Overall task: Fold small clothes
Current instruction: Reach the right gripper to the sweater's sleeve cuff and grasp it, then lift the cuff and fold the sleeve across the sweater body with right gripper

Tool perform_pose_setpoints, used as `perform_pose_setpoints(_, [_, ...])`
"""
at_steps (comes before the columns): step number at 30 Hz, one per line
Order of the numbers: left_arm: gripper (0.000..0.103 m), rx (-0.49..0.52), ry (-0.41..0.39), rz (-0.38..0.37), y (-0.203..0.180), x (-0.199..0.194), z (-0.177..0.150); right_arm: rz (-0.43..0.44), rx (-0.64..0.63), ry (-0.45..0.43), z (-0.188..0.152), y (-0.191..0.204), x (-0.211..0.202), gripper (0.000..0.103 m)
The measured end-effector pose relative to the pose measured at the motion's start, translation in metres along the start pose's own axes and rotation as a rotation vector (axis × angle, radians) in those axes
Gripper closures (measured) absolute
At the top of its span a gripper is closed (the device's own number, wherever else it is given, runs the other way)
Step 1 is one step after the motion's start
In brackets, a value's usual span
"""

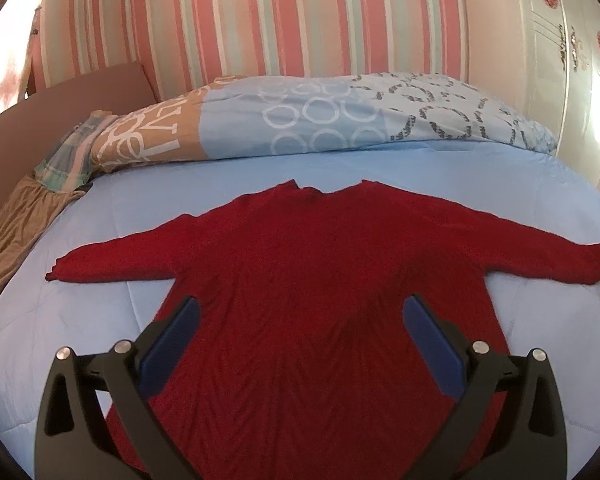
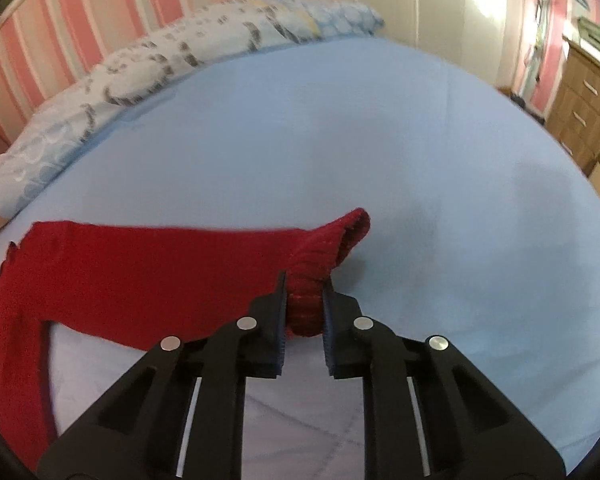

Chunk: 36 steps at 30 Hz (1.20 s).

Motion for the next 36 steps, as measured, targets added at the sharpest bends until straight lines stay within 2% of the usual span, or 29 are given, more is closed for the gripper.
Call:
perform_pose_setpoints(5, [0.001, 0.013, -0.030, 0.039, 0.020, 0.006, 0.017, 0.039, -0.081, -0.056, 0.014, 0.050, -0.020, 0.088])
perform_pose_setpoints(10, [0.001, 0.002, -0.044, 0.053, 0.041, 0.013, 0.034, 0.023, -0.164, -0.082, 0.021, 0.104, -0.024, 0.088])
perform_pose_setpoints(16, [0.001, -0.014, -0.040, 0.053, 0.066, 0.023, 0.041, 0.033, -0.227, -0.069, 0.016, 0.165, -0.013, 0.088])
perform_pose_setpoints(22, [0.001, -0.013, -0.038, 0.069, 0.096, 0.044, 0.052, 0.037, -0.311, -0.074, 0.009, 0.248, -0.008, 0.088])
perform_pose_setpoints(28, [0.001, -0.030, -0.042, 0.077, 0.123, 0.061, 0.067, 0.080, -0.376, -0.070, 0.002, 0.332, 0.000, 0.088])
perform_pose_setpoints(36, [0.002, -0.073, -0.024, 0.071, 0.162, 0.087, 0.078, 0.132, -0.402, -0.058, -0.014, 0.422, 0.010, 0.088])
Point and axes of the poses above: each gripper's, at about its wrist camera, not at the fingertips, and x roughly the way its jaws point, y to its left, z to its top, the point moved 4 cm from there along x, roughly the way its jaws point, and after that the axes turned 5 degrees about y, right-handed, at the moved point
